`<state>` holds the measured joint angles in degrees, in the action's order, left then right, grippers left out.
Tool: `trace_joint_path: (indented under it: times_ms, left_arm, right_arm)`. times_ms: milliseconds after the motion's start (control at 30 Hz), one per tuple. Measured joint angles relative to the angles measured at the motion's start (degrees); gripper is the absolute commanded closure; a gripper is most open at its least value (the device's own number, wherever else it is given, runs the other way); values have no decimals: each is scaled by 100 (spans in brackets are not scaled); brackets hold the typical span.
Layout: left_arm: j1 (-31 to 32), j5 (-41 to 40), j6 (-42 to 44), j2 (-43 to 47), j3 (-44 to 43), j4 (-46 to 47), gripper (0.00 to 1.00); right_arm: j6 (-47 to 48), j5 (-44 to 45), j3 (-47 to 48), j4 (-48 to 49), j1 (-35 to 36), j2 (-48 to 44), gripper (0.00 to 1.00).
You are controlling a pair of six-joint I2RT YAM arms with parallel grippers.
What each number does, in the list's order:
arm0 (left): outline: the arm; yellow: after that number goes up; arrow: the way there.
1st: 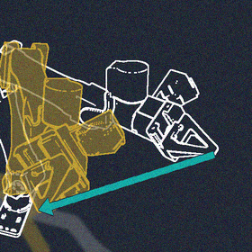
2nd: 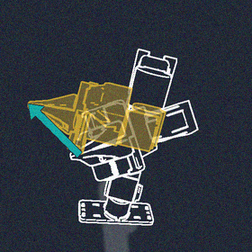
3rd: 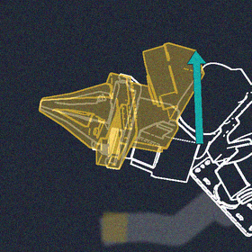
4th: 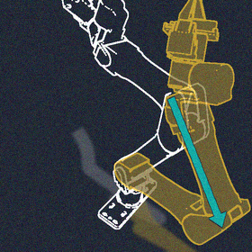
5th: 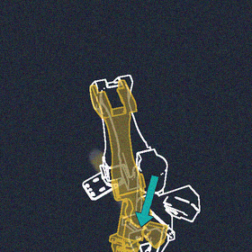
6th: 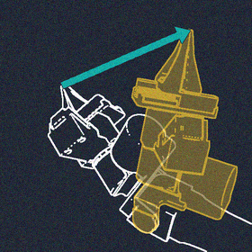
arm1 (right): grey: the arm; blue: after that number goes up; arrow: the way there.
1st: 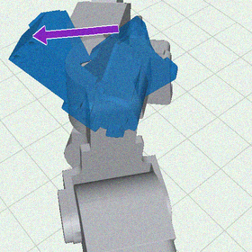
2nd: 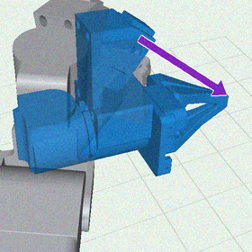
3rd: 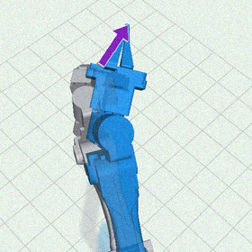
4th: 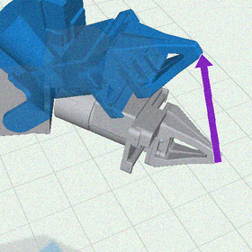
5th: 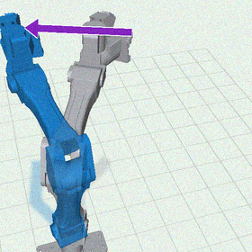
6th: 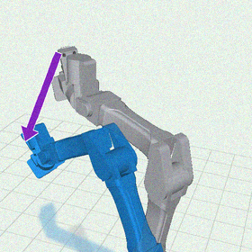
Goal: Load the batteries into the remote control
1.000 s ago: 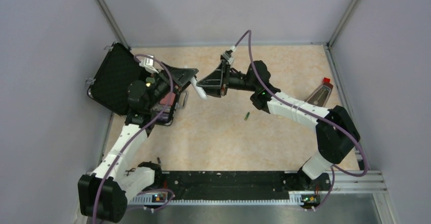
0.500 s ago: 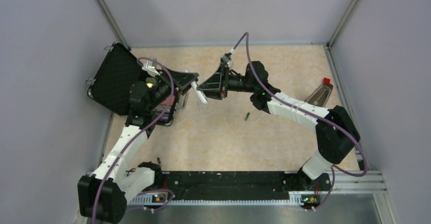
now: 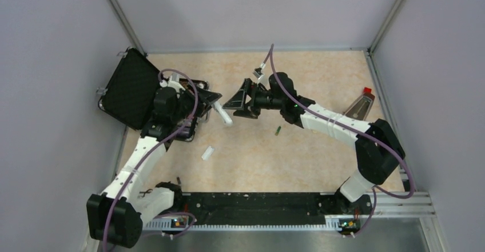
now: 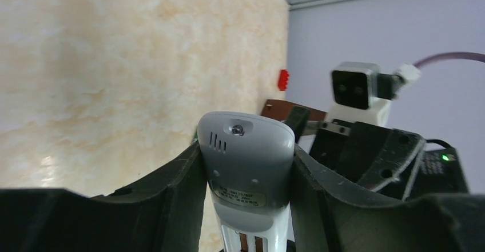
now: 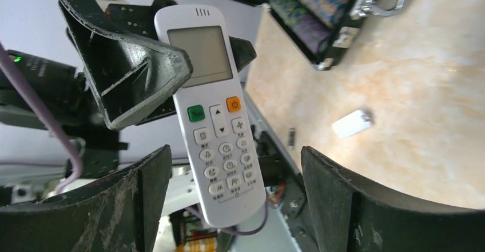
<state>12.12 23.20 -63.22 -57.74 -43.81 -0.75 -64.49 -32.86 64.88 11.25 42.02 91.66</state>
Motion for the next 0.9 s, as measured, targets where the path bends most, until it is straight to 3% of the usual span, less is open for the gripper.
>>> trace_joint_path:
  times_ms: [400,600,900]
  left_arm:
    - [87,-1604,737,-413,-225,-1987,100]
    - [940,-2492,938,-1375,-758,-2573,100]
    - [1803,-3163,667,-3062,-1386,-2929,100]
  right_arm:
    - [1746,1617,-232,-1532,59,-496,22]
    - [2216,2555,-385,-2124,376,-693,26]
    - [2179,3748,-1333,-2855,444,-1239,28]
